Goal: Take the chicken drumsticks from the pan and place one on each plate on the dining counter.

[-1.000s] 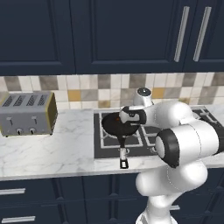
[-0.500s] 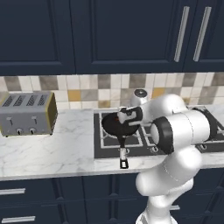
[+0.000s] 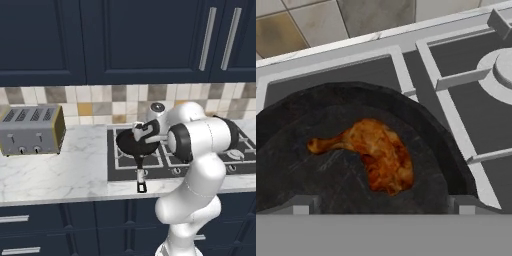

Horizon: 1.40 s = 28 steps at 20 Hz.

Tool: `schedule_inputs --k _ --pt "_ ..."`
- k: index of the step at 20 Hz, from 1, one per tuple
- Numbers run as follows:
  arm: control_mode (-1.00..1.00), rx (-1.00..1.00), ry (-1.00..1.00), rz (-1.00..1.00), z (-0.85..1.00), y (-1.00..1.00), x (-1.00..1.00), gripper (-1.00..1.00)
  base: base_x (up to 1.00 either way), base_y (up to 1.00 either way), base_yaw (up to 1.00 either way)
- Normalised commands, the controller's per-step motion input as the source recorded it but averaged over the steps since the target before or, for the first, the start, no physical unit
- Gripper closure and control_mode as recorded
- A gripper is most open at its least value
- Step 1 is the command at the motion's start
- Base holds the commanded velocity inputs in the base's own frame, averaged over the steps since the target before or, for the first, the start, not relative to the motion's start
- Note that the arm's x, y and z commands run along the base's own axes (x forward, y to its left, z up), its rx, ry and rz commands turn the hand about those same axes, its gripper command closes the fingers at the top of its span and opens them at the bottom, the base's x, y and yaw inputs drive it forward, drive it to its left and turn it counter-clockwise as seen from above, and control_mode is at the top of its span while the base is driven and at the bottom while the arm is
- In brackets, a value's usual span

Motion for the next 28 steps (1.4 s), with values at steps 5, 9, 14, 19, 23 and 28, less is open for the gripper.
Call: schedule_inputs --k 5,9,14,19,23,28 --pt "-1.0 0.0 0.0 0.0 -0.14 0.01 0.2 -1.0 0.0 0.0 0.0" --pt "-1.0 0.0 0.0 0.0 -0.09 0.0 0.1 -1.0 0.0 0.0 0.0" --pt "-1.0 0.0 0.0 0.0 -0.13 0.0 0.01 -1.0 0.0 0.0 0.0" --pt "-1.0 0.0 0.0 0.0 -0.16 0.0 0.08 -1.0 0.0 0.0 0.0" --pt "-1.0 0.0 0.0 0.0 -0.11 0.0 0.17 -1.0 0.0 0.0 0.0" --pt "-1.0 0.0 0.0 0.0 -0.08 0.0 0.18 -1.0 0.0 0.0 0.0"
